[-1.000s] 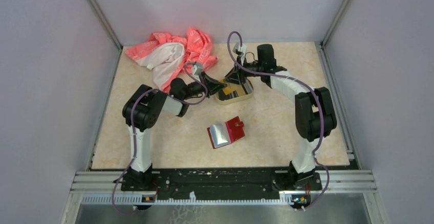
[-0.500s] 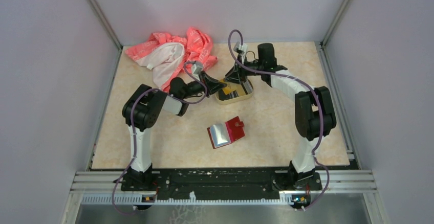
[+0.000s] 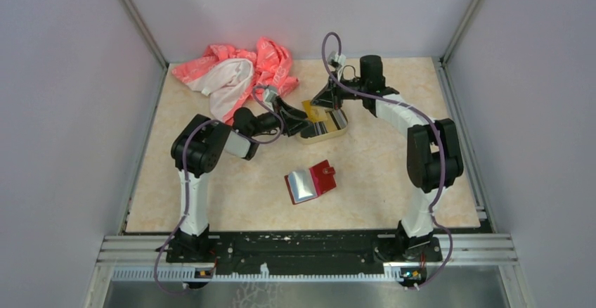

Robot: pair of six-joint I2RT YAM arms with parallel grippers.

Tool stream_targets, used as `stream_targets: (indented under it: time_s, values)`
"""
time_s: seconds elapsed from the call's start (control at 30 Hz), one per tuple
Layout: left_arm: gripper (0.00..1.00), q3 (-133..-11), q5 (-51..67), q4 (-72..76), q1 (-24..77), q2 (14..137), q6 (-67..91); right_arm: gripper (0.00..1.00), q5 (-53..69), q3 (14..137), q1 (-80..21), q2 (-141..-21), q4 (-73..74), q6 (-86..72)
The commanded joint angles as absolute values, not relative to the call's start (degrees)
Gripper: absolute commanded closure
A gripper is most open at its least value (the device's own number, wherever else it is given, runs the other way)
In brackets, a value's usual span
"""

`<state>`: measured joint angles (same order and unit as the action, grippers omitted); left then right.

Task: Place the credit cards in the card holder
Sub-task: Place the credit card in the storage box.

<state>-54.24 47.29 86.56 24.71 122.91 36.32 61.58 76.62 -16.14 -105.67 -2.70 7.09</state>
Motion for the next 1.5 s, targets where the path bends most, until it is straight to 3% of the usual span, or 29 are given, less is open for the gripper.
stream_targets:
  time_s: [0.0,0.17,0.57,0.6,0.67,0.8,0.87,0.9,0.97,1.07,1.37,1.47]
  values:
    - [0.36,-54.41,49.67,96.87,24.56,125.40,38.95,1.00,65.58,77.60,-14.90,-106.26,-15.02,-3.54]
    - [0.36,-55.91,50.24,98.30,24.57,126.31,40.38,1.00,68.98,76.36,-14.68,-107.33,-25.44,-14.12]
    - [0.36,-59.28,52.02,102.73,24.56,126.62,46.43,1.00,69.76,75.28,-14.68,-107.64,-25.88,-14.09]
    - [0.43,-59.44,51.71,102.70,24.60,126.60,46.76,1.00,69.85,75.23,-14.68,-107.76,-25.85,-13.99]
    - [0.67,-60.31,51.45,102.74,24.52,126.84,47.86,1.00,69.92,75.00,-14.68,-107.70,-25.76,-13.82]
    - [1.00,-61.84,51.95,102.71,24.57,127.61,49.30,1.00,69.63,74.38,-14.73,-107.26,-23.99,-11.93]
    - [1.00,-61.06,51.08,102.72,24.59,127.30,48.86,1.00,68.02,74.85,-14.73,-106.87,-19.86,-8.54]
    - [1.00,-60.14,50.02,102.44,24.60,126.90,47.97,0.94,66.64,75.11,-14.71,-106.46,-17.64,-6.90]
    - [1.00,-58.03,47.90,100.48,24.66,125.55,45.31,0.71,63.92,75.48,-14.68,-106.04,-14.31,-5.29]
    - [1.00,-55.69,44.95,97.06,25.41,123.49,41.15,0.51,62.30,74.46,-15.01,-105.11,-14.70,-5.66]
    - [1.00,-55.26,43.01,96.59,26.09,122.79,41.56,0.49,54.45,73.75,-17.80,-104.83,-13.34,-4.33]
    - [1.00,-55.31,43.07,96.02,26.26,122.50,41.43,0.53,53.06,73.79,-18.09,-104.90,-13.44,-4.46]
